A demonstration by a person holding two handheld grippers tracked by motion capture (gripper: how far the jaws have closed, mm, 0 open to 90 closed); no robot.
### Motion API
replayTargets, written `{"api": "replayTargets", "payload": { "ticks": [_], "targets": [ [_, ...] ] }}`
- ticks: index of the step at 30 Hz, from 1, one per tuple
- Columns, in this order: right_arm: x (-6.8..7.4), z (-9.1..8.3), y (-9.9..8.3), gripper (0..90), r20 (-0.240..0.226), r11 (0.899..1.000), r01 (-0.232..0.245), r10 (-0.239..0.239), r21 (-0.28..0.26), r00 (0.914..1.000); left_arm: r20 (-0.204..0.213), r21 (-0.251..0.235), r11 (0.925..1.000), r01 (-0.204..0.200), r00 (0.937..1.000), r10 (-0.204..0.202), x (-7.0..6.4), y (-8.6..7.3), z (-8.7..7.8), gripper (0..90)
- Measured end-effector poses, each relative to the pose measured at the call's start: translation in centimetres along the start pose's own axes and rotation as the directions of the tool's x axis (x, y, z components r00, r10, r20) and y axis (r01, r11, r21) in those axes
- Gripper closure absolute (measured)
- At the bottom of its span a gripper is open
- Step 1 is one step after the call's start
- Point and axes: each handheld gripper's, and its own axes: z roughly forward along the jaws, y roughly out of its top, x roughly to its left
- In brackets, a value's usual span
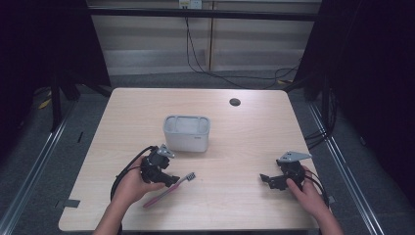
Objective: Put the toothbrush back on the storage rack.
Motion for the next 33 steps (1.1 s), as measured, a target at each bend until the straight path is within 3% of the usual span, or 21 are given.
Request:
{"api": "replayTargets", "payload": {
  "ticks": [16,23,33],
  "targets": [
    [0.0,0.0,0.0,8.3,-0.002,1.0,-0.003,0.003,0.0,1.0,0.044,0.108,0.9939,-0.021,0.9989,0.016,-1.2,1.2,1.6,56.2],
    [-0.1,0.0,0.0,8.3,-0.005,1.0,-0.001,0.001,-0.003,1.0,0.052,0.147,0.9892,-0.01,0.9986,0.003,-1.6,1.6,2.1,63.9],
    [-0.2,0.0,0.0,8.3,-0.009,1.0,-0.003,0.003,-0.007,1.0,0.013,0.209,0.9773,-0.037,0.9993,0.035,-2.3,2.1,2.7,80.3]
  ]
}}
